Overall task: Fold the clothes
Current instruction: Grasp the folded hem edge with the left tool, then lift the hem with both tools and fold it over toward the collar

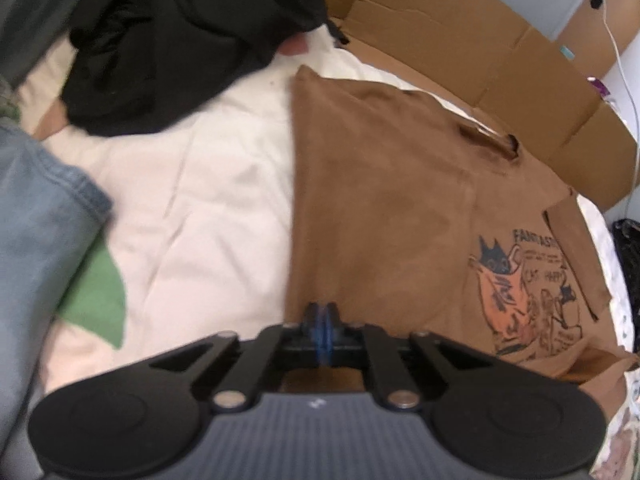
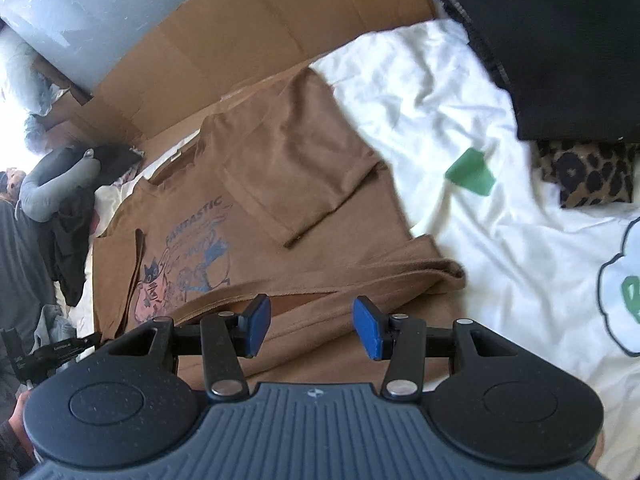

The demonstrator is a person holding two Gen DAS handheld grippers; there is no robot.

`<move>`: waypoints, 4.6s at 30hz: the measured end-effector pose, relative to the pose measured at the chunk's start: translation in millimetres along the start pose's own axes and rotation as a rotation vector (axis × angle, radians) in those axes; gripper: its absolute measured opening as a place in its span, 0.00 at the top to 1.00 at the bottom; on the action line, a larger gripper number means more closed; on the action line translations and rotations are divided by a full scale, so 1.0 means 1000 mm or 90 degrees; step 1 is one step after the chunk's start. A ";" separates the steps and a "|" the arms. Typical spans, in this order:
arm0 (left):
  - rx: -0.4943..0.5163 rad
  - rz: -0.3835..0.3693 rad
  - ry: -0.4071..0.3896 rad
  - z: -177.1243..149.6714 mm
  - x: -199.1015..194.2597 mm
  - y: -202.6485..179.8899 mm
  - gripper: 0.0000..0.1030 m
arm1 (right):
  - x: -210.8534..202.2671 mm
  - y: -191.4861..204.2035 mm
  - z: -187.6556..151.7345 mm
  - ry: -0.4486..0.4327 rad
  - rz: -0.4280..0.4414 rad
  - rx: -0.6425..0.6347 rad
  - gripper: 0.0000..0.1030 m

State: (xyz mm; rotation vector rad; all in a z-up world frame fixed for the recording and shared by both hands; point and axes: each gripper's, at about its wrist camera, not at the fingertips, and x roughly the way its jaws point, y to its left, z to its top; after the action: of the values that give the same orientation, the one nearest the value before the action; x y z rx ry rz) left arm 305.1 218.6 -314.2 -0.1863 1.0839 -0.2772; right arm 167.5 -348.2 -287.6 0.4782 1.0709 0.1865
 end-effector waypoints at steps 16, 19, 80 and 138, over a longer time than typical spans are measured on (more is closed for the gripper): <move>0.084 0.035 -0.036 -0.021 -0.078 -0.037 0.60 | -0.002 -0.040 -0.007 -0.028 -0.140 -0.105 0.47; 0.083 0.049 -0.037 -0.027 -0.088 -0.035 0.60 | 0.004 -0.042 -0.006 -0.022 -0.147 -0.119 0.47; -0.017 -0.128 0.024 -0.023 -0.079 -0.017 0.97 | 0.008 -0.014 0.025 -0.079 -0.123 -0.306 0.97; 0.117 0.118 -0.081 0.210 0.031 -0.047 0.97 | 0.174 0.153 0.278 -0.070 -0.245 -0.403 0.97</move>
State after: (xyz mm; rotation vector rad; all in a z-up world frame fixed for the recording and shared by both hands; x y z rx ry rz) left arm 499.0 166.8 -231.3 0.0610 0.9365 -0.1940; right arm 506.7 -227.3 -247.2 -0.2851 0.9160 0.1448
